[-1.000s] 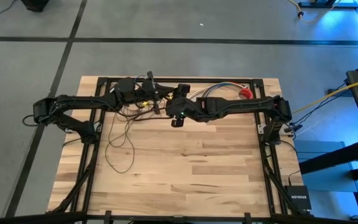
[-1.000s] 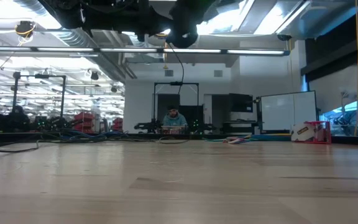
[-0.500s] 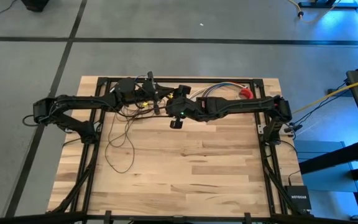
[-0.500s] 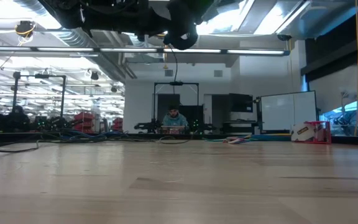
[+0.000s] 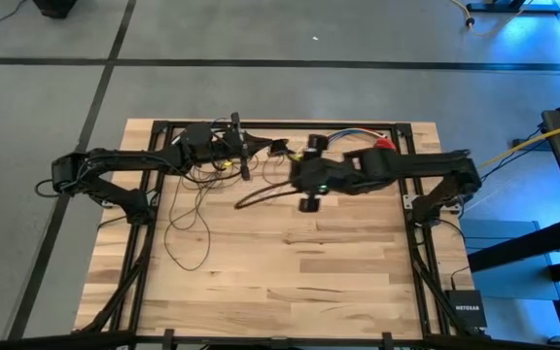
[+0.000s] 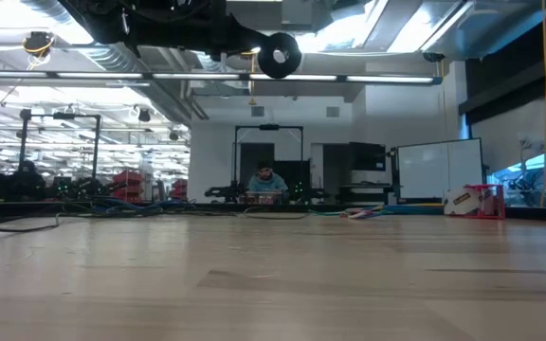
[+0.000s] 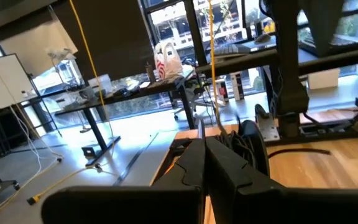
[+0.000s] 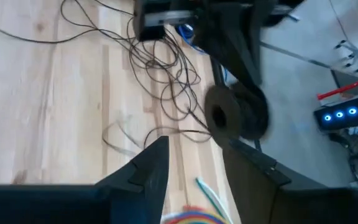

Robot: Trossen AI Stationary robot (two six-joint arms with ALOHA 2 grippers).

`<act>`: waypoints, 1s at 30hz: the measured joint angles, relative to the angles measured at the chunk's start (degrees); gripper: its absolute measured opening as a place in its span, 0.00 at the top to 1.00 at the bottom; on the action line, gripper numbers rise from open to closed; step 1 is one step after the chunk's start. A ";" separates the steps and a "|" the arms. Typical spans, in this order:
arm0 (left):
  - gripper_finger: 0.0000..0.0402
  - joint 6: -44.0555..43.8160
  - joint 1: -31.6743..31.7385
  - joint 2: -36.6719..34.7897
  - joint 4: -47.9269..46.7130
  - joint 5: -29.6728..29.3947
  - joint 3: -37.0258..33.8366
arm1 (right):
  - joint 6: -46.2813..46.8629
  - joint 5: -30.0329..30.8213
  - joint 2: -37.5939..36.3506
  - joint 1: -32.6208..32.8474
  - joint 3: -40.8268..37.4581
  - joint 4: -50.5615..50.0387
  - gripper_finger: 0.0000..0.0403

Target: Coiling cords

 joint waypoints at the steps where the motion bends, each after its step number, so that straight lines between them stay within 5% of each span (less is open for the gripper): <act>1: 1.00 0.12 -0.01 0.00 -0.16 0.13 0.00 | 0.61 -0.04 -1.41 0.16 -0.67 -0.92 0.61; 7: 1.00 0.65 -0.27 0.02 -0.03 0.59 0.00 | 1.12 -4.58 -10.72 -2.72 -13.95 5.54 0.61; 14: 1.00 1.23 -1.57 0.02 -0.74 0.62 0.00 | -7.15 -12.54 -21.04 -10.87 -38.09 34.35 0.61; 18: 1.00 3.12 -2.47 0.04 -2.19 0.72 0.00 | -12.03 -22.75 -22.74 -16.58 -47.20 52.54 0.61; 30: 1.00 4.60 -6.26 0.04 -4.13 5.20 0.02 | -11.99 -54.94 -21.73 -27.47 -50.32 64.28 0.61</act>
